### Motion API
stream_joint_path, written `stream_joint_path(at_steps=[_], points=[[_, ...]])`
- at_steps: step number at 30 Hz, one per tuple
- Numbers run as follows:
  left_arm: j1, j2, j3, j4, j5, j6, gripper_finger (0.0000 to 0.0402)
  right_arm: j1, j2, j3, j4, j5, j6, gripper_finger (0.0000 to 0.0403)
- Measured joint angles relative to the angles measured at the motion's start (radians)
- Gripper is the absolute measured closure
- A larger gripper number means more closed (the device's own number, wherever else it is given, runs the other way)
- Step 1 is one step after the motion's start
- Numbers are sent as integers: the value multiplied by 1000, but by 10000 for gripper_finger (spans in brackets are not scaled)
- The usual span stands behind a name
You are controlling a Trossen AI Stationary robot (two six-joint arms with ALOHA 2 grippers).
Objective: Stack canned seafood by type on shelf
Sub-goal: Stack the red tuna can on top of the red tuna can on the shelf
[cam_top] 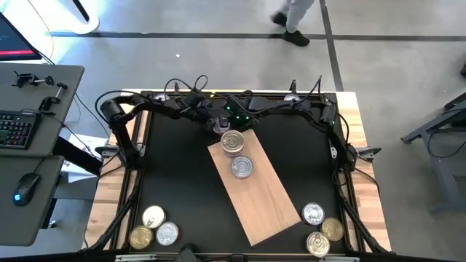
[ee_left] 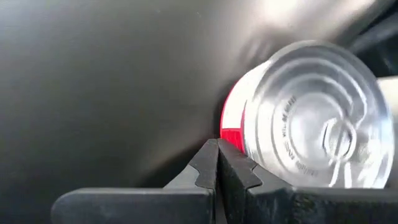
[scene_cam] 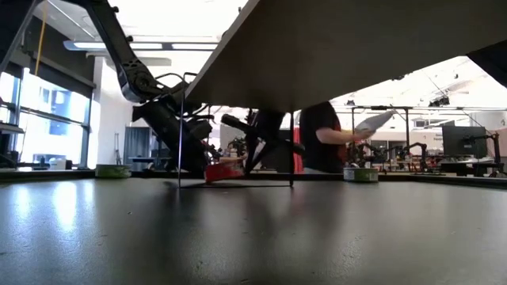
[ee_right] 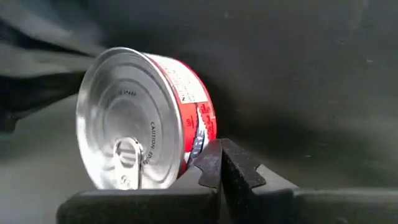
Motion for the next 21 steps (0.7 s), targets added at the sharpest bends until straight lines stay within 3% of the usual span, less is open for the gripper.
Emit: stream_joint_path(at_steps=[10,21], points=[[38,-15,0,-19,23,19,402,6,-3,3,40,-41,0,403],[0,-17,0,-25,-105,28,402,7,-3,3,91,-84,27,403]])
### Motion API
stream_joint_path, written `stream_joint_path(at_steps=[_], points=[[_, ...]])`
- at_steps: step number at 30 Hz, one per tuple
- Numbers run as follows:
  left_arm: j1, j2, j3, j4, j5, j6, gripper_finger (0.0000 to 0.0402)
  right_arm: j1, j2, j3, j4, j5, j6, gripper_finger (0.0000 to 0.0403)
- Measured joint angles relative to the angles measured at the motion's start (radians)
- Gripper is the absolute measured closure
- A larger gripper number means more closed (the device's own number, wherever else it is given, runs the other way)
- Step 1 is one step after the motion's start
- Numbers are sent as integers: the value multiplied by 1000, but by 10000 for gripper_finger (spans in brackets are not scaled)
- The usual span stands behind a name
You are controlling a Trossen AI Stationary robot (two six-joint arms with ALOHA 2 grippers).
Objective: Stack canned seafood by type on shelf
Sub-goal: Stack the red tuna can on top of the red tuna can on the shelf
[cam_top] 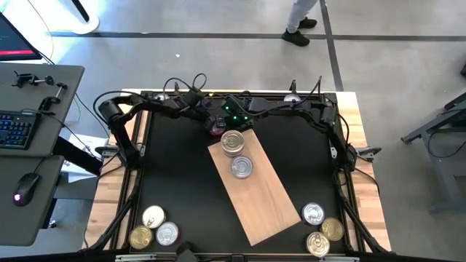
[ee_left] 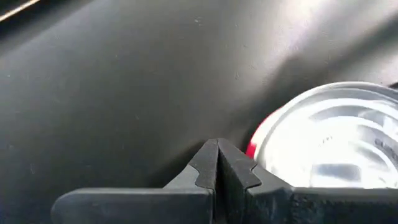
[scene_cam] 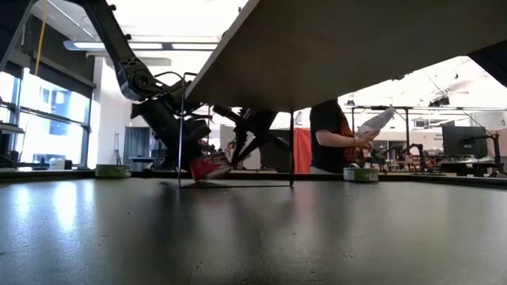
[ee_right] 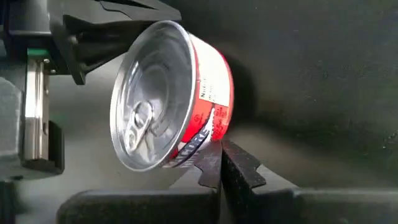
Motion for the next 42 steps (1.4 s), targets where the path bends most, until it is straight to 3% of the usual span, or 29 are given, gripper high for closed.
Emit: stream_joint_path(at_steps=[11,18,21,27,33,37,42], points=[[-32,-3,2,1,7,25,402,-2,-17,2,73,-11,-6,403],[43,-123,2,-100,8,82,402,-11,-21,1,61,-14,-36,403],[75,-213,2,-255,75,142,402,-17,-21,1,54,-18,-54,403],[67,-394,-14,-532,309,233,402,-40,-21,1,54,-18,-90,403],[5,-484,-145,-434,450,175,402,-58,-21,0,59,-42,-124,403],[-39,-466,-221,-328,362,89,401,-57,-21,0,59,-50,-132,403],[-75,-433,-260,-182,349,18,402,-57,-21,0,61,-74,-144,403]])
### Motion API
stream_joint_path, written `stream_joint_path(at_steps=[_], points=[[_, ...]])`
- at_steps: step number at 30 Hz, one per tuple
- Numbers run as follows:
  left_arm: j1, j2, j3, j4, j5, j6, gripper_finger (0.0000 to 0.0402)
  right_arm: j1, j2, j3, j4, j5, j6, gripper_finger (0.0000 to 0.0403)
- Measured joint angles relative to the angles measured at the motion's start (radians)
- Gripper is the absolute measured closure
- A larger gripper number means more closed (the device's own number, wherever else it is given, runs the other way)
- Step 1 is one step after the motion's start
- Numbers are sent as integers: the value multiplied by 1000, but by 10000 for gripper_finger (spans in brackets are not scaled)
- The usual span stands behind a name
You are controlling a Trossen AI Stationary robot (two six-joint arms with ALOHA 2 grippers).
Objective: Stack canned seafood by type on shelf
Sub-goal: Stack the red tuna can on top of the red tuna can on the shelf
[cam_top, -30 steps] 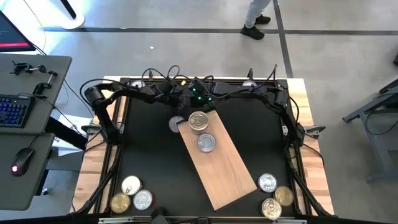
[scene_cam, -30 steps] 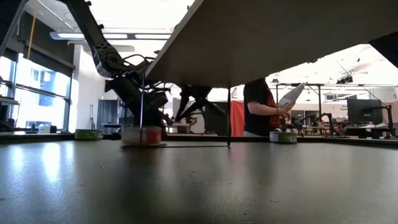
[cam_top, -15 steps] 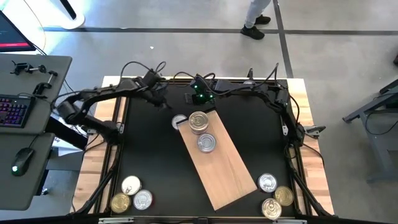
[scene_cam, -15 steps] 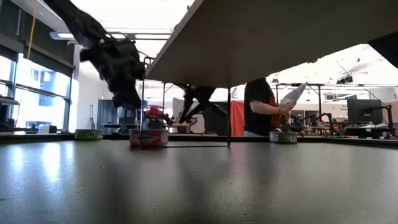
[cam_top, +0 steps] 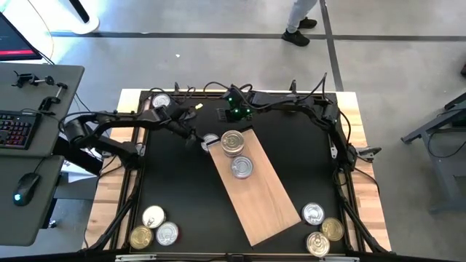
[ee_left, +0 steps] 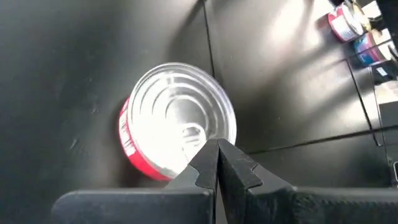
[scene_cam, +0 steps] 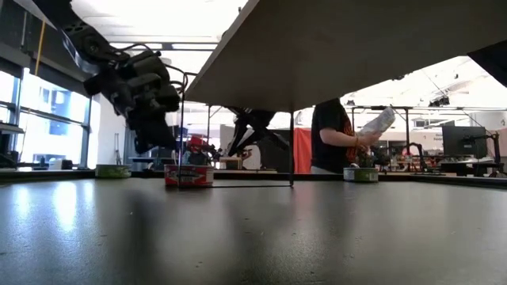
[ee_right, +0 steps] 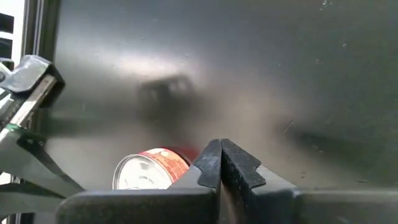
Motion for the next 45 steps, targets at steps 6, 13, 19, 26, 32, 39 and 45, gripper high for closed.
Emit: stream_joint_path(at_steps=[6,13,19,26,32,39,45], points=[[-27,92,1,69,-84,-5,402,-5,-16,-1,-2,-15,-29,403],[-28,209,5,232,-110,-73,402,-18,-84,-1,-5,13,-41,403],[-24,240,41,342,-332,-131,402,-10,-112,-1,-49,22,-41,403],[-28,286,125,346,-367,-82,402,-1,-116,-1,-109,46,-41,403],[-20,299,188,278,-343,-85,401,-5,-116,-1,-107,117,-39,403],[114,142,192,221,-345,-66,402,-24,-94,-2,-98,132,3,403],[163,151,156,101,-285,-76,401,-25,-32,-3,-76,120,21,403]])
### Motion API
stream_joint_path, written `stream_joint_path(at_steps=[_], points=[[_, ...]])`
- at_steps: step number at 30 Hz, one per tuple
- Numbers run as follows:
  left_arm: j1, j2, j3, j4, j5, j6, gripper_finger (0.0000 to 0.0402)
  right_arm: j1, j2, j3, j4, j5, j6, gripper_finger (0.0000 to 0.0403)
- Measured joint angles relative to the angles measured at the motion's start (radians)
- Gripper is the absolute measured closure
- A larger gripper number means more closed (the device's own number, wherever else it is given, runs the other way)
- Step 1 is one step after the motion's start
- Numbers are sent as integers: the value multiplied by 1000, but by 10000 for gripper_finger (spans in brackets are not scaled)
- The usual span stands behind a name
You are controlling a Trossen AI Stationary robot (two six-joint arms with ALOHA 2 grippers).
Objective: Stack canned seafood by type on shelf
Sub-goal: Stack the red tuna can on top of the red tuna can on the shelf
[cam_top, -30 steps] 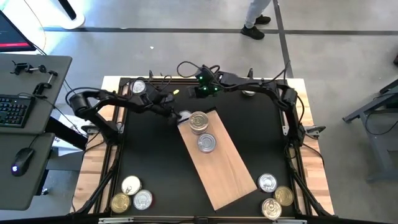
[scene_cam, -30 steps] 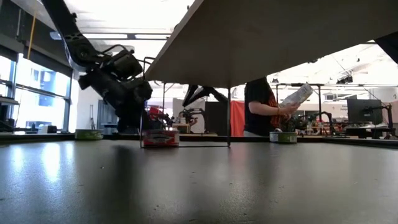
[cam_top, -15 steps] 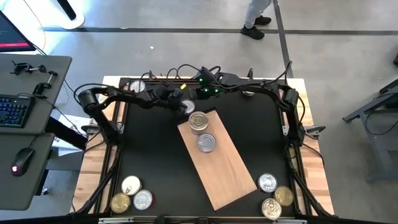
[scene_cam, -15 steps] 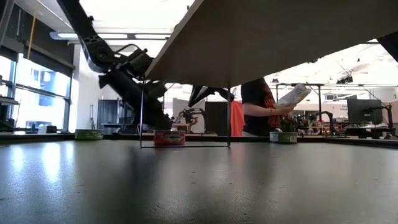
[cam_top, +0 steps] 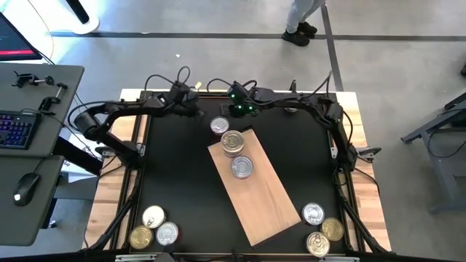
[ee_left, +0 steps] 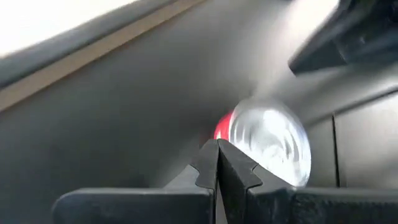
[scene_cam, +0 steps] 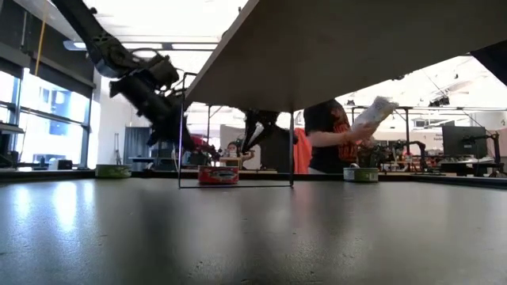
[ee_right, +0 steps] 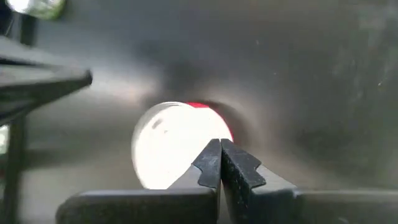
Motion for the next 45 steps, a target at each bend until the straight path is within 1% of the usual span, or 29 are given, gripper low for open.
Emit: stream_joint_path(at_steps=[2,6,9,11,15,20,23,27,31,38,45], points=[[-3,14,-34,0,5,-15,401,-2,20,0,-1,9,0,403],[-11,44,-99,112,3,-76,401,-7,53,0,-8,9,6,403],[-19,64,-127,200,2,-129,401,-6,76,0,-15,-4,10,403],[-30,82,-134,229,8,-159,401,0,79,0,-16,0,9,403],[-60,107,-137,230,40,-178,401,8,77,0,-23,-38,18,403],[-95,125,-137,290,44,-197,401,25,78,0,-29,-29,18,403],[-106,143,-137,322,29,-210,402,35,89,0,-51,-18,18,403],[-113,169,-136,325,11,-228,401,44,89,0,-49,30,26,403],[-135,186,-136,328,13,-243,402,48,89,0,-38,-5,29,403],[-182,202,-137,347,-36,-260,402,63,72,-2,-42,-6,52,403],[-188,202,-137,352,-56,-261,402,65,17,-1,-17,-10,52,403]])
